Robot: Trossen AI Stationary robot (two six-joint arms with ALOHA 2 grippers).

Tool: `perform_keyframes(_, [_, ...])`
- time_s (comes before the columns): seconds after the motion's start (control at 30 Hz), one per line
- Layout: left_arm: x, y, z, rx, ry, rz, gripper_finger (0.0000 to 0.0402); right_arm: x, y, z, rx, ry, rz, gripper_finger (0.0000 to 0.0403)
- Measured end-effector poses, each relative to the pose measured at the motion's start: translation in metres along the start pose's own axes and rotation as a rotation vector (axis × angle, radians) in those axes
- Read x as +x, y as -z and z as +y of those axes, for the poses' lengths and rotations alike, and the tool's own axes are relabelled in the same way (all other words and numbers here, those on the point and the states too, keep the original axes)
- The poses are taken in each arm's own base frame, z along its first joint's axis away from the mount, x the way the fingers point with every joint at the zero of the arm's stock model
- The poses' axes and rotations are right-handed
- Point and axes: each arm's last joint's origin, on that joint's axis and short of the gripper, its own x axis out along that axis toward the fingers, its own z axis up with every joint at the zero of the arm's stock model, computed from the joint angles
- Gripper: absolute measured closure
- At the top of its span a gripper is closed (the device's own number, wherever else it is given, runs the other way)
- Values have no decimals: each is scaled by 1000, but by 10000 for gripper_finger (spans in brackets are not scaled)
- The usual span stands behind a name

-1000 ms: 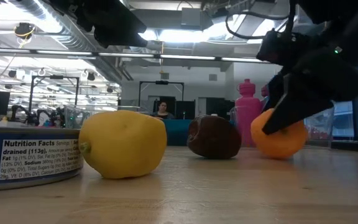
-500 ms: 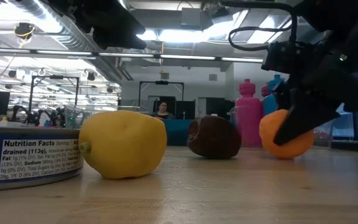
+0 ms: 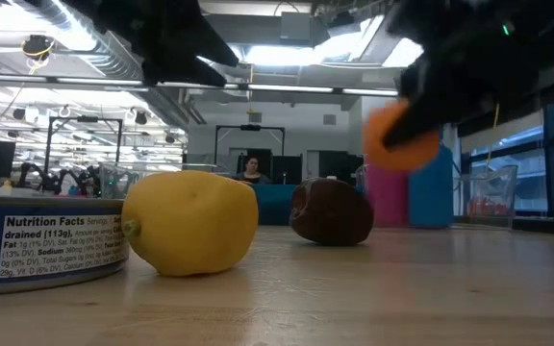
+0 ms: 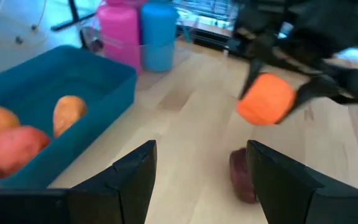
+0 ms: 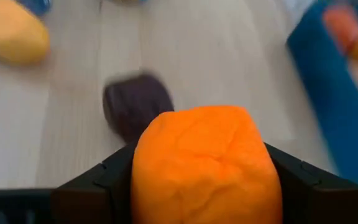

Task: Pick & Place Food Item
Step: Put the orange into the blue bin

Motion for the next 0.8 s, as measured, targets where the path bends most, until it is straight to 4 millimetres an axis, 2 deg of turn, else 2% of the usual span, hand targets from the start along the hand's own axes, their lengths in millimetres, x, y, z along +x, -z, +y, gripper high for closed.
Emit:
perform_keyframes(0.2, [9,-5,12,-137,52,42,161,-11,-29,0,-120,10,-96,159])
perform_keyframes(0.37, [13,-11,17,-260,178,70,139,-14,-42,1,-199,39,-188,159])
perform_keyframes(0.6, [14,-26,15,-407,316,2,96,-18,-58,2,-241,58,-333,159])
perform_keyframes(0.8, [14,-27,15,-474,301,-15,80,-22,-73,-2,-264,101,-467,159])
